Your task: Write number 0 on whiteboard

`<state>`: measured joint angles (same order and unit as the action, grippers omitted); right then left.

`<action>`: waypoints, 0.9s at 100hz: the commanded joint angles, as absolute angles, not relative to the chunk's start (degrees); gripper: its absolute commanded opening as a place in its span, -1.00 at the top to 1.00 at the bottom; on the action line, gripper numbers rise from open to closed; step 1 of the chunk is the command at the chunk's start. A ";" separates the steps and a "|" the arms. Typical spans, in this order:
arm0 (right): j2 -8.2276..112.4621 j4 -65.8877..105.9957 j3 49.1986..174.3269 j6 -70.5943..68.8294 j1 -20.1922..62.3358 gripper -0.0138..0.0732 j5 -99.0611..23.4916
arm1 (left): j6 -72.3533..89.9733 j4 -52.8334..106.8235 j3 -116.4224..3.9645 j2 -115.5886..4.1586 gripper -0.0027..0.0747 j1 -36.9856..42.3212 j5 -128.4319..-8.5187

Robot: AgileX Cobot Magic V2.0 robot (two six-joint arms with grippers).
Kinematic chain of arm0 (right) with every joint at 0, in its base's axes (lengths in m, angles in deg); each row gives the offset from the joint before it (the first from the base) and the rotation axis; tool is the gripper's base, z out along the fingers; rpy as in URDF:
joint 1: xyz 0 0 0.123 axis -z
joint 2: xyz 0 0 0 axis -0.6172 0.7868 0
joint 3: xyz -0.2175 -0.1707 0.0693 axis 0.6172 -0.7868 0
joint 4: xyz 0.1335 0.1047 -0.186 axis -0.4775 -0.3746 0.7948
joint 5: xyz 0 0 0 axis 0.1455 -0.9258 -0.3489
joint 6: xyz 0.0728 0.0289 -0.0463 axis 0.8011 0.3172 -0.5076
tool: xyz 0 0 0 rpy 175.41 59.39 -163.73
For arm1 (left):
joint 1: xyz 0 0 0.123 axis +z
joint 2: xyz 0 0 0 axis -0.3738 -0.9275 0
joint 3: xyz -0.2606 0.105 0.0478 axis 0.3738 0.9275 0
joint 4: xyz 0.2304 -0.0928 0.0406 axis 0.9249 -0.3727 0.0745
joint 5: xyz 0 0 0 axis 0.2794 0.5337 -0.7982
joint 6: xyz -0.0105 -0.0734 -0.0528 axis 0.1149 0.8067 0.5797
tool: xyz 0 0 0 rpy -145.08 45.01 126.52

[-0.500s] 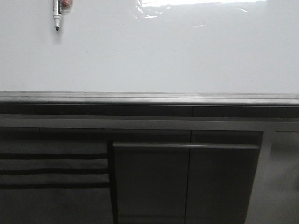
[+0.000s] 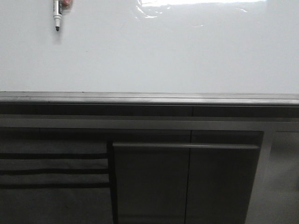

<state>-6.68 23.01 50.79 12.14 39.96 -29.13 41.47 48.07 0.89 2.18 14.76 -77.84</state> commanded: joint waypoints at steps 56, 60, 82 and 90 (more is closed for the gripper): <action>-7.82 21.39 51.50 12.86 40.28 0.85 -18.73 | 41.96 46.00 1.80 3.59 0.98 14.93 -88.44; -7.82 21.15 52.66 12.86 40.28 0.85 -19.95 | 41.96 43.51 1.01 3.59 0.98 14.93 -89.83; -4.80 21.41 65.62 11.11 40.28 0.85 -30.48 | 41.96 39.54 -9.18 2.04 0.98 14.93 -86.35; -1.30 21.82 70.75 11.06 40.28 0.85 -35.39 | 41.96 41.46 -14.66 -0.61 0.98 14.93 -81.30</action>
<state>-4.96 21.28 64.54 11.99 39.96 -34.29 41.47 40.40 -8.13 1.86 14.76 -81.30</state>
